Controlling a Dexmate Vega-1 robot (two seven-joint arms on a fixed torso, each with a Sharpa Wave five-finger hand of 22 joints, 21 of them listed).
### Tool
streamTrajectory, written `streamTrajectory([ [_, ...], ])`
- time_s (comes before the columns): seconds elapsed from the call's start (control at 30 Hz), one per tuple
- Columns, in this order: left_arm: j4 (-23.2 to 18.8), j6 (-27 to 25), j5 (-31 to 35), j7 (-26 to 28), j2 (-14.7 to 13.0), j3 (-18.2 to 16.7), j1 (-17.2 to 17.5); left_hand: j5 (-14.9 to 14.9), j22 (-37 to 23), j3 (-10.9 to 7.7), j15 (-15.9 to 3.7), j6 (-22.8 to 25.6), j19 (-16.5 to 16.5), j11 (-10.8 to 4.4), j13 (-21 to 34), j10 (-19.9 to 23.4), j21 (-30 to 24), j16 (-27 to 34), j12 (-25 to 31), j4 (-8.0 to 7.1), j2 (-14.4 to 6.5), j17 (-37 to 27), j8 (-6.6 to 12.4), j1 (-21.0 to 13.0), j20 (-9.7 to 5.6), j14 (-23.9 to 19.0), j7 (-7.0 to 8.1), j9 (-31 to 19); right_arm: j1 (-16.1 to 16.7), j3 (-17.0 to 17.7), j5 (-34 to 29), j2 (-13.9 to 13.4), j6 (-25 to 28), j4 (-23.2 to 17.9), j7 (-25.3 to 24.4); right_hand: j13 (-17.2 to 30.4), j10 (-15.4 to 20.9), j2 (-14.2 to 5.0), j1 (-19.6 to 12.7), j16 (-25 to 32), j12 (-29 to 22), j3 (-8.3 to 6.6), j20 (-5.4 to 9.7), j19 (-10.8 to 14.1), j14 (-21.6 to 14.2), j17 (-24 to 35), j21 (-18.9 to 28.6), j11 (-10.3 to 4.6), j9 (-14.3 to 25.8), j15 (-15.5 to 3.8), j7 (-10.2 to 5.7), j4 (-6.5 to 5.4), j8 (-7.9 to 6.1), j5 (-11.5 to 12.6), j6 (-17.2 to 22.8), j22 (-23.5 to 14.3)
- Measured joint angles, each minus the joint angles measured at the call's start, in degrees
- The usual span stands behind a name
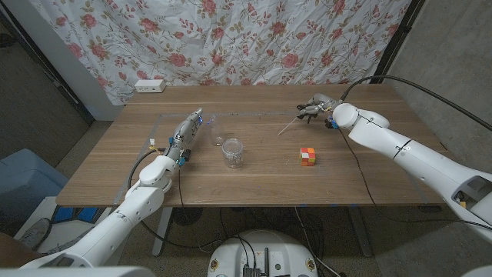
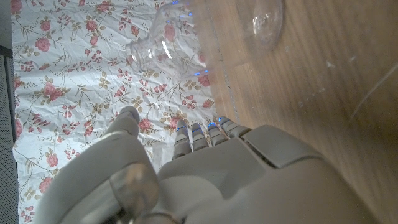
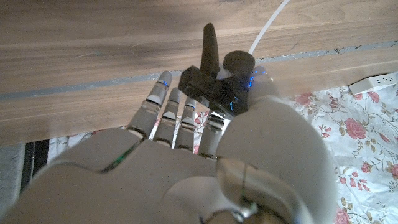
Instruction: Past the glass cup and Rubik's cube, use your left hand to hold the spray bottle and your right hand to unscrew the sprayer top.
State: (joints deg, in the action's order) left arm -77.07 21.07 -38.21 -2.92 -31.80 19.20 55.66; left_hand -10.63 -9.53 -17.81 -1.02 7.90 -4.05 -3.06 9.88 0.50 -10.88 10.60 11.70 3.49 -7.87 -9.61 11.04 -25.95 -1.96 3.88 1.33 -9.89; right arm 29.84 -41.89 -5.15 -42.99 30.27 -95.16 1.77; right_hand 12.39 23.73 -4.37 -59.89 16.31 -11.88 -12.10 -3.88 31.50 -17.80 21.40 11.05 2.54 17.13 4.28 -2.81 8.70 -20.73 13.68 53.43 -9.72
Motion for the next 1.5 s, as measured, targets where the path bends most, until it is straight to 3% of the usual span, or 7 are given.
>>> streamTrajectory([
  [0.3,-0.6,-0.8,0.3,0.6,-0.4,0.1,0.2,0.0,0.0,0.0,-0.21,0.2,0.4,0.31,0.0,0.3,0.0,-0.2,0.0,0.0,-0.4,0.0,0.0,0.4,0.01,-0.2,-0.21,0.0,0.3,-0.1,0.2,0.4,-2.4,2.2,0.1,0.0,-1.0,-0.02,0.1,-0.6,0.5,0.25,-0.33,-1.4,1.3,-0.2,-0.3,-0.4,-0.1,0.45,-0.54,-0.25,0.03,0.0,-0.5,0.0],
  [0.53,-0.7,-1.1,0.8,0.8,-0.6,0.3,0.2,0.0,0.0,-0.24,-0.31,0.2,0.4,-0.01,0.0,0.6,0.0,-0.2,0.0,0.24,-0.4,0.0,-0.19,0.4,0.02,-0.3,-0.21,0.0,0.3,-0.2,0.4,0.7,-3.5,3.4,0.6,-0.1,-2.6,0.52,1.5,-1.3,0.7,0.73,-0.93,-2.4,2.5,-0.2,-0.3,-0.18,-0.2,0.83,-2.25,-0.24,1.06,-0.7,-1.2,0.0],
  [0.9,-0.1,-1.3,0.9,0.9,-0.4,0.5,-0.4,0.0,0.0,-0.43,0.0,0.6,0.6,-0.01,0.0,0.6,0.0,-0.2,0.0,0.44,-0.7,0.0,-0.24,0.7,0.22,-0.6,-0.22,0.0,-0.3,-0.7,0.4,1.3,-4.4,5.5,1.4,-0.1,-3.8,0.44,1.7,-1.4,0.9,0.74,-0.61,-2.7,3.2,-0.3,-0.3,-0.1,-0.5,1.16,-2.65,-0.22,1.11,-1.2,-1.5,0.0],
  [1.23,0.5,-1.8,0.9,0.8,-0.1,0.8,-1.1,0.0,0.0,-0.89,0.0,0.6,0.9,-0.28,0.0,1.0,0.0,-0.2,0.0,0.42,-1.0,0.0,-0.24,1.0,-0.09,-0.6,-0.21,0.0,-1.0,-1.2,0.5,1.7,-4.5,7.1,2.4,-0.1,-6.6,1.36,2.6,-2.3,1.3,1.35,-1.6,-3.7,4.8,-0.4,-0.3,1.09,-0.7,1.96,-3.19,0.06,2.8,-2.6,-5.1,0.0],
  [1.5,1.0,-2.1,0.8,0.6,0.1,0.9,-1.6,0.0,0.0,-0.96,0.0,0.8,0.9,-0.01,0.0,1.2,0.0,-0.2,0.0,0.35,-1.3,0.0,-0.24,1.3,-0.09,-0.6,0.0,0.0,-1.5,-1.6,0.6,1.7,-4.6,7.9,3.7,-0.1,-11.2,3.4,3.9,-3.6,1.5,2.15,-1.85,-4.7,7.8,-0.7,-0.3,2.86,-1.2,3.9,-3.5,-0.1,5.28,-2.9,-10.6,0.0],
])
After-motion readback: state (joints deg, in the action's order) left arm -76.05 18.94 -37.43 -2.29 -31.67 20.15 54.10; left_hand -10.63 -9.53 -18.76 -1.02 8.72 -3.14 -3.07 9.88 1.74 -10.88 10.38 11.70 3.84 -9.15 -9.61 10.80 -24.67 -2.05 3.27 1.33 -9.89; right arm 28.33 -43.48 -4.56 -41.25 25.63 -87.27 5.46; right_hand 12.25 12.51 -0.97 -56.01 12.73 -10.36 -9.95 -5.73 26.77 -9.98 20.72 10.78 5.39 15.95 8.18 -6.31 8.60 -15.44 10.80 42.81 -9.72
